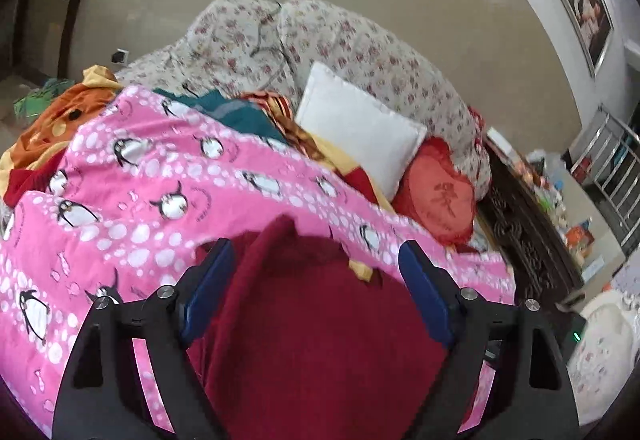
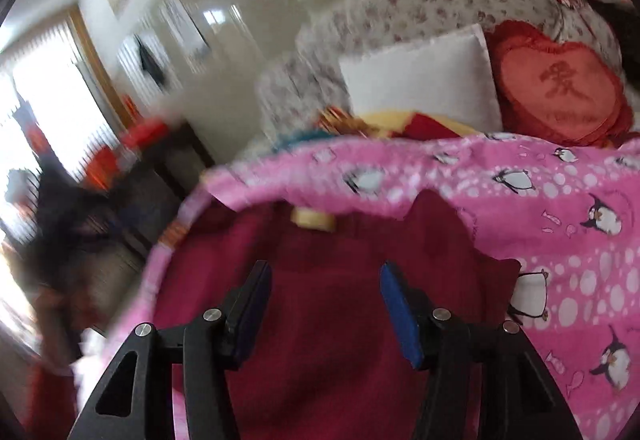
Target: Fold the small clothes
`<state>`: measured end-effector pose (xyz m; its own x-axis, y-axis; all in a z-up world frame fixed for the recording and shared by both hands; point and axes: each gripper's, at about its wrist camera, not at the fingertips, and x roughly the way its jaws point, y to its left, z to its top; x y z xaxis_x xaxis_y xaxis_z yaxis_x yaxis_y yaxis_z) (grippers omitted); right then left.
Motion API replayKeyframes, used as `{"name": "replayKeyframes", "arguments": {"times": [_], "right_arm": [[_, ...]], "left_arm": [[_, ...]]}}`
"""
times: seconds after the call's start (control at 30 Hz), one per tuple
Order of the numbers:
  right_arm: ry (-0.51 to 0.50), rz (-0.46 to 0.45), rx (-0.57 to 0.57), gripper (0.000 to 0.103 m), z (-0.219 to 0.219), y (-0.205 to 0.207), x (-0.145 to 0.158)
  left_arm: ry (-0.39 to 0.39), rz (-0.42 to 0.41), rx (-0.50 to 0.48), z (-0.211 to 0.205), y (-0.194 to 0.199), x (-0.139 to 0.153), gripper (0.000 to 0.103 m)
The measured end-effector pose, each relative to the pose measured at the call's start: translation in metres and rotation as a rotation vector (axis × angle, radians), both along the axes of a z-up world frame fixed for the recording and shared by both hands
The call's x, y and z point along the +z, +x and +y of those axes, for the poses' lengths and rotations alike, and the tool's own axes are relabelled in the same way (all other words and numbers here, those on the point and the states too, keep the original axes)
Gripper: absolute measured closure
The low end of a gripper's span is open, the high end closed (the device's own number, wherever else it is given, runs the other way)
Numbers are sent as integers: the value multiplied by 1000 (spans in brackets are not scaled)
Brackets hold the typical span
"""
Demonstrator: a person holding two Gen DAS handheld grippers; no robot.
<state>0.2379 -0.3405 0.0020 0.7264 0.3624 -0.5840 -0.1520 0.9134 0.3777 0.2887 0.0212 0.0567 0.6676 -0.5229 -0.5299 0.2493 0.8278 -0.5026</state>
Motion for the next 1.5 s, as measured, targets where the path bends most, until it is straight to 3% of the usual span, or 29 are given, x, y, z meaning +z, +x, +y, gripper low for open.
{"name": "replayKeyframes", "arguments": {"times": [0.1,0.17,0.27,0.4,0.47,0.57,0.67,0.77,0.9,0.97,1.03,1.07,1.1,1.17,1.2,1.33,1.5], "right_arm": [[-119,147,-66,48,8,38,-28],[-191,188,-103,48,5,57,-45],[-141,237,-108,48,-6,72,-60],[-70,141,-92,48,-21,33,-31],[-64,103,-94,48,-31,0,-21],[-68,78,-81,45,-45,-59,-13],[-99,82,-77,45,-47,-95,-18],[-53,87,-32,45,-43,-126,-30],[-9,94,27,46,-24,-134,-52],[-19,109,23,60,-16,-124,-64],[-55,65,10,89,-13,-121,-63],[-72,46,9,90,-13,-121,-60],[-56,33,20,92,-16,-122,-56],[-59,11,31,93,-18,-126,-45],[-71,-11,45,94,-19,-130,-36],[-112,-51,61,94,-24,-143,-16],[-128,106,37,94,-28,-127,-70]], "left_arm": [[138,31,-4,-24,3,-22,19],[252,72,30,-37,16,-48,19],[327,166,70,-39,42,-84,19],[239,160,76,-22,35,-84,19],[227,148,63,-12,17,-75,19],[146,130,22,10,-23,-68,19],[64,129,-1,36,-68,-80,19],[38,150,-20,47,-99,-97,19],[0,162,-25,50,-114,-118,19],[-26,176,-22,49,-112,-126,19],[-17,184,-40,42,-109,-131,20],[18,180,-70,34,-109,-130,25],[35,177,-88,31,-109,-128,42],[108,184,-112,24,-105,-123,61],[126,182,-128,23,-102,-120,76],[156,150,-154,30,-100,-105,84],[169,174,-136,32,-104,-131,83]]}}
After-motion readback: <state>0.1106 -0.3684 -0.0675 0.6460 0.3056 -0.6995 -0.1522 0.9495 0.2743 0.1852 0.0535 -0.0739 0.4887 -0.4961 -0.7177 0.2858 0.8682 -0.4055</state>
